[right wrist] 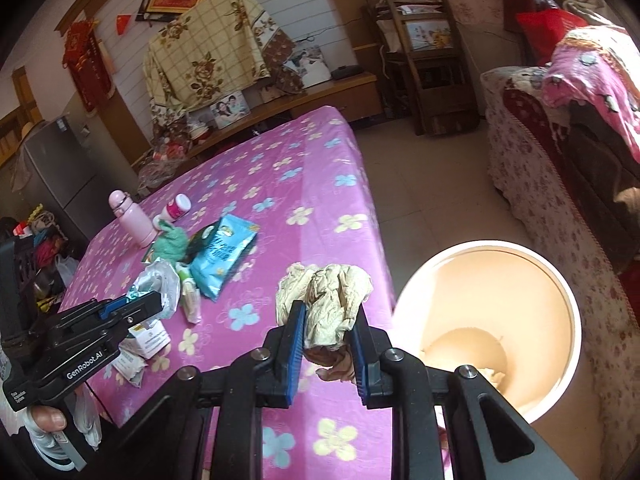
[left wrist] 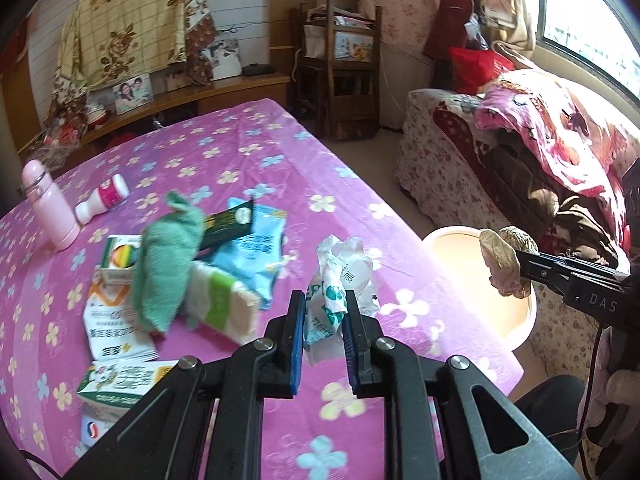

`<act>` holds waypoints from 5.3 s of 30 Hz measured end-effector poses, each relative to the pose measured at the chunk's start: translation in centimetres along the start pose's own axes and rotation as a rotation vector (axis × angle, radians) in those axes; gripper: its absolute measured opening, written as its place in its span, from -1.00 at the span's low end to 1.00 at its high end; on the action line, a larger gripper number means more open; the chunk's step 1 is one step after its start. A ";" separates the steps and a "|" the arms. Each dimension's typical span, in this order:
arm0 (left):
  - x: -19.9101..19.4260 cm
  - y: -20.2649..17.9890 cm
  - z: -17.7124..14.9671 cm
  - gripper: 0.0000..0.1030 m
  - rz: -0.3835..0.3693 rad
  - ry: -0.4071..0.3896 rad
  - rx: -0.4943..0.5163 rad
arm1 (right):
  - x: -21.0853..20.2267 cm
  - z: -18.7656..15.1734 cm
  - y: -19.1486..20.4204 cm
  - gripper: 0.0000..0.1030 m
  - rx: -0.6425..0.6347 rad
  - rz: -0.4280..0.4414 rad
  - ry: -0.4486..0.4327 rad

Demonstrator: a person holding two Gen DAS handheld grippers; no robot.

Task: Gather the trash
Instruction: 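Carry both items to the cream bin and open both tools to drop them, then move both open tools back over the remaining trash, then grasp the white tablet box with the left tool while the right tool grasps the milk carton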

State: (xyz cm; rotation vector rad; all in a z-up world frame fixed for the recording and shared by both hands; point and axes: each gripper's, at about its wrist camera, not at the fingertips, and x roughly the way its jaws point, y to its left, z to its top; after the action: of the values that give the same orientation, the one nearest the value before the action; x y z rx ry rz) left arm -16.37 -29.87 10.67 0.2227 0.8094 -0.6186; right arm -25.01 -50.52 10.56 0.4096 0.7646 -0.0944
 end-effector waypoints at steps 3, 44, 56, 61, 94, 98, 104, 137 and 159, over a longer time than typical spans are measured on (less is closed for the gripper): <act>0.6 -1.4 0.4 -0.64 -0.017 0.007 0.017 | -0.4 -0.1 -1.7 -0.55 0.021 -0.022 -0.002; 8.0 -11.3 3.0 0.26 -0.286 0.085 -0.018 | 0.4 -1.4 -15.7 0.25 0.253 -0.211 0.004; 6.6 -9.8 2.3 0.26 -0.233 0.061 -0.016 | -0.7 -1.0 -13.3 0.45 0.208 -0.208 -0.028; 5.8 -9.1 1.8 0.26 -0.195 0.048 -0.005 | -0.8 -1.1 -11.6 0.45 0.179 -0.207 -0.024; 1.5 7.3 -8.0 0.26 -0.036 0.124 -0.201 | 4.0 -1.7 6.6 0.45 -0.073 0.036 0.076; 1.0 10.6 -9.6 0.26 -0.023 0.139 -0.260 | 4.7 -1.9 8.8 0.45 -0.116 0.062 0.095; -2.1 16.9 -12.9 0.26 0.034 0.154 -0.358 | 6.6 -2.4 12.9 0.45 -0.175 0.173 0.163; -8.3 32.8 -18.2 0.32 0.387 0.141 -0.778 | 19.0 -8.1 37.2 0.20 -0.537 0.287 0.391; -7.0 23.2 -14.4 0.13 0.242 0.148 -0.500 | 14.2 -10.2 28.8 0.26 -0.511 0.206 0.389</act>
State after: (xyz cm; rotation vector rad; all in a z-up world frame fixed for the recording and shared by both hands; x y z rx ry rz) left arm -15.01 -2.31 4.97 -0.0925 1.0358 -0.1613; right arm -14.82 -19.18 3.61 0.0130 1.0861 0.3791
